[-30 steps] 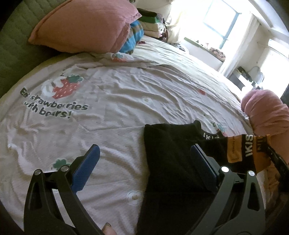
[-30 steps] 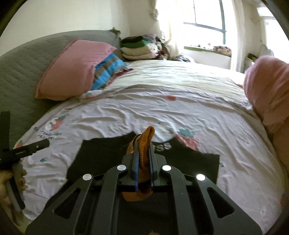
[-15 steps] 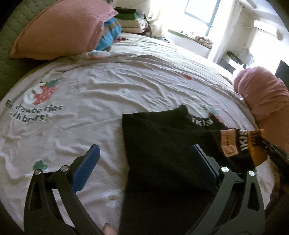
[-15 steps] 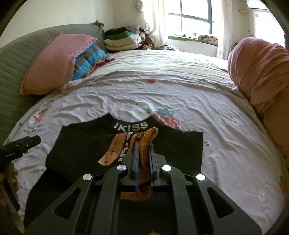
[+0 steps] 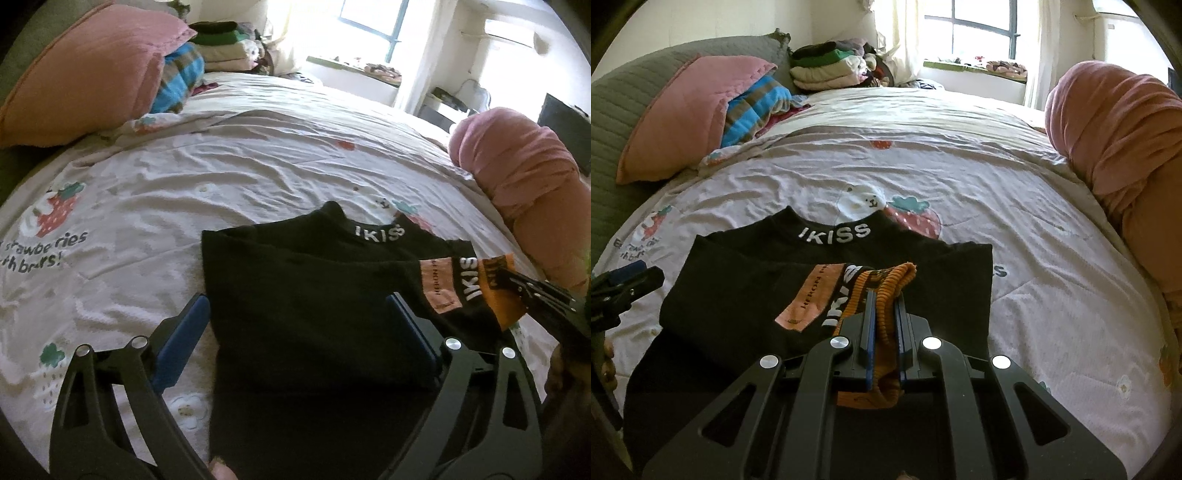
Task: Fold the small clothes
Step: 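Straighten the cuff along the shirt back with the right tool, then open the right tool and lift it off the cuff, then move both open tools back toward the shirt hem, then lower both tools to the black shirt hem and grasp it, then lift the hem with both tools and fold it toward the collar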
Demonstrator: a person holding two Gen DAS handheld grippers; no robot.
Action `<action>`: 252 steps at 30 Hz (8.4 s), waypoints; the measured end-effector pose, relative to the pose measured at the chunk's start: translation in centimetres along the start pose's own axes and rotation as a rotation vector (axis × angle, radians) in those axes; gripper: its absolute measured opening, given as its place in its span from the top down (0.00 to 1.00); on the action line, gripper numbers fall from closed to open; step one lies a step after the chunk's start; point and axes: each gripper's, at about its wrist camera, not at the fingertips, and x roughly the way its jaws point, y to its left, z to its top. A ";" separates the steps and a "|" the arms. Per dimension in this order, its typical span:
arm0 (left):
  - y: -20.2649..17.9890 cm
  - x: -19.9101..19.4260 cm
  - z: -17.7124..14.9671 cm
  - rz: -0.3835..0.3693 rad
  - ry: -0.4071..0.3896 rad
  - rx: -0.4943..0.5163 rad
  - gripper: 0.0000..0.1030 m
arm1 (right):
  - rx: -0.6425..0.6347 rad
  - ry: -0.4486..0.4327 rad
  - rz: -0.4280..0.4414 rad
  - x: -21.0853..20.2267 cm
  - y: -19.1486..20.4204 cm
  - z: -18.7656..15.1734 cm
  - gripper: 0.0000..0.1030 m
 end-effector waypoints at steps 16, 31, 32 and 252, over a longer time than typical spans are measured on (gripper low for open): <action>-2.2 2.0 -0.7 -0.048 0.054 0.084 0.32 | 0.053 0.017 -0.027 1.0 -1.0 -0.4 0.88; 0.2 5.3 -2.9 -0.048 0.245 0.029 0.51 | -0.045 0.098 0.128 2.3 4.5 -1.5 0.79; 0.2 5.3 -3.0 -0.049 0.244 0.031 0.51 | -0.049 0.100 0.140 2.4 4.9 -1.5 0.76; 3.4 -18.1 -11.3 -0.198 0.106 -0.184 0.97 | 0.237 -0.131 0.239 -20.7 -11.4 -13.3 0.91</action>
